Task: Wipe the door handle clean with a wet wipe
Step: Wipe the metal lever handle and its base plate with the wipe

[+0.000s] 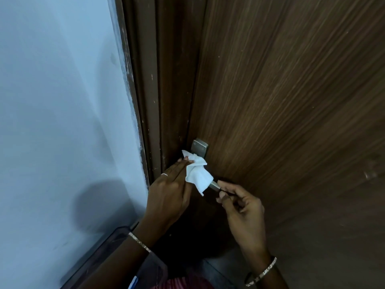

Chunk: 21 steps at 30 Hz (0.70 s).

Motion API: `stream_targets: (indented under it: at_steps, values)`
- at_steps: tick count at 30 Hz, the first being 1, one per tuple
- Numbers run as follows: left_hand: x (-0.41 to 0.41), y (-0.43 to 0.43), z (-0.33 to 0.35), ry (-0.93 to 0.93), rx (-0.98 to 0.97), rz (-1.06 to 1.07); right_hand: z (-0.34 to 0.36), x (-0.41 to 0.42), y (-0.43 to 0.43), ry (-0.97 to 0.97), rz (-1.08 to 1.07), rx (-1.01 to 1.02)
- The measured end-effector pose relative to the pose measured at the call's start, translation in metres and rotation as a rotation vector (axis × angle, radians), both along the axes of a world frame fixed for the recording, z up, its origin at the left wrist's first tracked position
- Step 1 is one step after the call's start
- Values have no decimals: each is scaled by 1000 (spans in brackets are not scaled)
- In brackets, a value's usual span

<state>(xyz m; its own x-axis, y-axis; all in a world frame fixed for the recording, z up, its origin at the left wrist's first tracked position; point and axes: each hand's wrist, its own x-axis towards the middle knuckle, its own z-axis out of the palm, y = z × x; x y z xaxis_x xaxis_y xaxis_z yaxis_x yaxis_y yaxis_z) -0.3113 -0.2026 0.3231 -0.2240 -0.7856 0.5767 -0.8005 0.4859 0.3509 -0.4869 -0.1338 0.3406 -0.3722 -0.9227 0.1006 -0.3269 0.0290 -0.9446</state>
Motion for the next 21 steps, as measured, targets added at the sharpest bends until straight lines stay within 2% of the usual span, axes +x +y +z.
stream_targets:
  at_steps: [7, 10, 14, 16, 19, 21]
  values:
    - [-5, -12, 5, -139, -60, -61, 2, -3, 0, 24, 24, 7]
    - [-5, -8, 5, -65, -7, -21, 1, -3, 0, 23, 12, 4]
    - [4, 3, 0, 128, 89, 31, -1, -4, -1, 0, 17, 7]
    - [3, 12, -5, 380, 198, 54, 0, -4, 0, -13, 27, 6]
    - [-5, 15, -6, 1048, 578, 84, 0, -4, 2, -7, 36, 9]
    - [-9, 6, -2, 1450, 821, 26, 1, -4, 2, -7, 34, 10]
